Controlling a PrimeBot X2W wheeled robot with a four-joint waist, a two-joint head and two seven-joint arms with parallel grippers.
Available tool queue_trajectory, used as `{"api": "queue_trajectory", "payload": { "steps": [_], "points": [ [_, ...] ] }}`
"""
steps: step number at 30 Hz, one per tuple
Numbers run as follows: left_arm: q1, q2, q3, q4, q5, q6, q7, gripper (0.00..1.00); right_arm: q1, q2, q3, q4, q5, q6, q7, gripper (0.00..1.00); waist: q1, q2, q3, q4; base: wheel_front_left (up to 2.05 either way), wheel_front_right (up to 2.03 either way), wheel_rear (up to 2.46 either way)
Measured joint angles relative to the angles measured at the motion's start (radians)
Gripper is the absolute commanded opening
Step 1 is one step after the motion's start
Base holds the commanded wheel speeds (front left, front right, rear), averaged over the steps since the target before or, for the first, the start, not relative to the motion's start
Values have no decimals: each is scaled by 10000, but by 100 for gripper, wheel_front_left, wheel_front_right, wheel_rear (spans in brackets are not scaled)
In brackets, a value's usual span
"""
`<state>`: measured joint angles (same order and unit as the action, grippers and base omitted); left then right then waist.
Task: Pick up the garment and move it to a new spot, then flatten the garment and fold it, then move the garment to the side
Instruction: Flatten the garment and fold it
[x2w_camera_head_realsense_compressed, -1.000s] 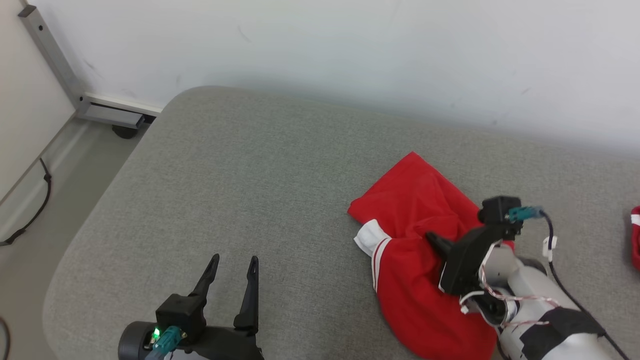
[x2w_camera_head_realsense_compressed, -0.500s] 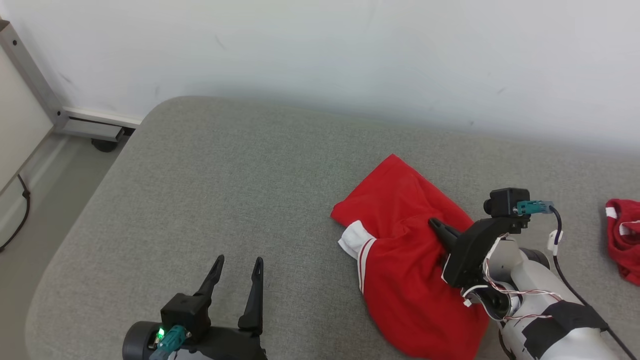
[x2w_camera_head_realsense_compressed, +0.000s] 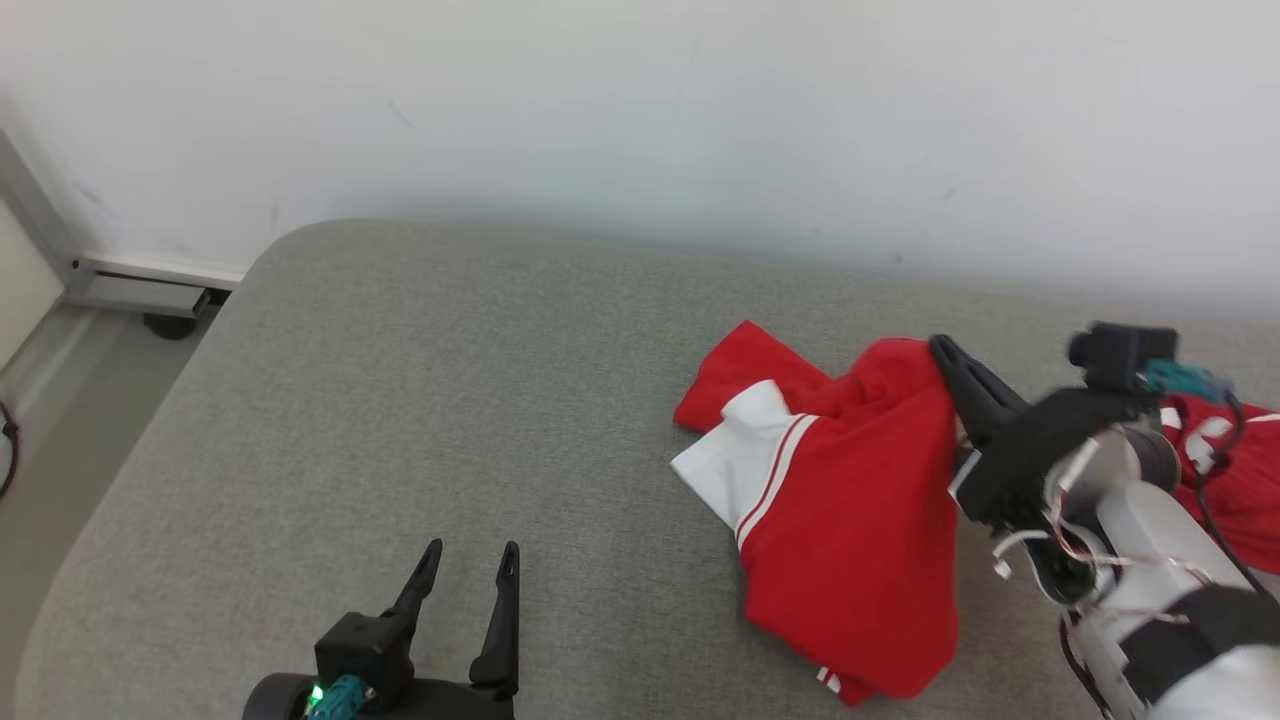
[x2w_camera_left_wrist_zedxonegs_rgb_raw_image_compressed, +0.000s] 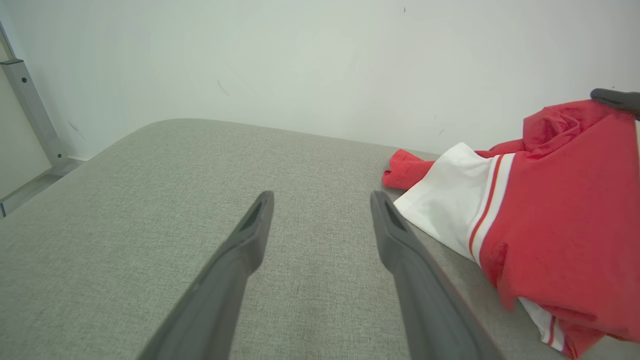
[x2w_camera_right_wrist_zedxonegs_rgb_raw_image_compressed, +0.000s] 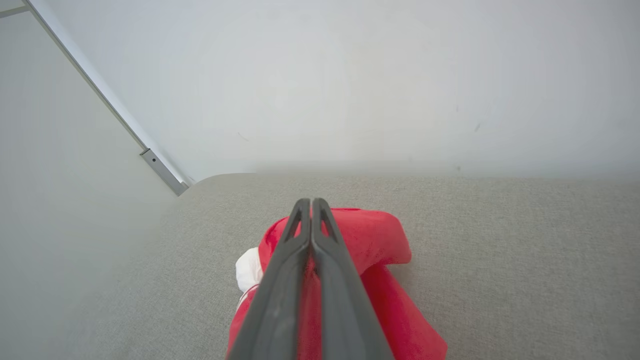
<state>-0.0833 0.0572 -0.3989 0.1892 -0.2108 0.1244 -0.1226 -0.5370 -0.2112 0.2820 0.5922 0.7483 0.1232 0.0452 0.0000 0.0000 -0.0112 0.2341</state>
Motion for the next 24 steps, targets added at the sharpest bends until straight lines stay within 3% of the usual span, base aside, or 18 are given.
{"api": "queue_trajectory", "payload": {
  "steps": [7, 12, 20, 24],
  "points": [
    [268, 0, 163, -67, 0, 0, 0, 100, 2483, -725, -286, -1528, 69, 0, -738, 0, 0, 0, -104, -455, 0, 0, 0],
    [392, 0, 236, -155, 0, 0, 4, 100, 3965, -876, -397, -2552, 73, 0, -986, 0, -1, 0, -118, -876, 0, 0, 0],
    [301, -13, -102, -265, 19, -2, 176, 100, 5921, -888, -422, -3601, 623, -12, -750, 0, -1, -1, 75, -1441, 0, 0, 0],
    [25, -13, -217, -240, 21, -12, 228, 100, 6541, -959, -182, -3593, 663, -221, -347, 0, 0, 0, 240, -1477, 0, 0, 0]
  ]
}}
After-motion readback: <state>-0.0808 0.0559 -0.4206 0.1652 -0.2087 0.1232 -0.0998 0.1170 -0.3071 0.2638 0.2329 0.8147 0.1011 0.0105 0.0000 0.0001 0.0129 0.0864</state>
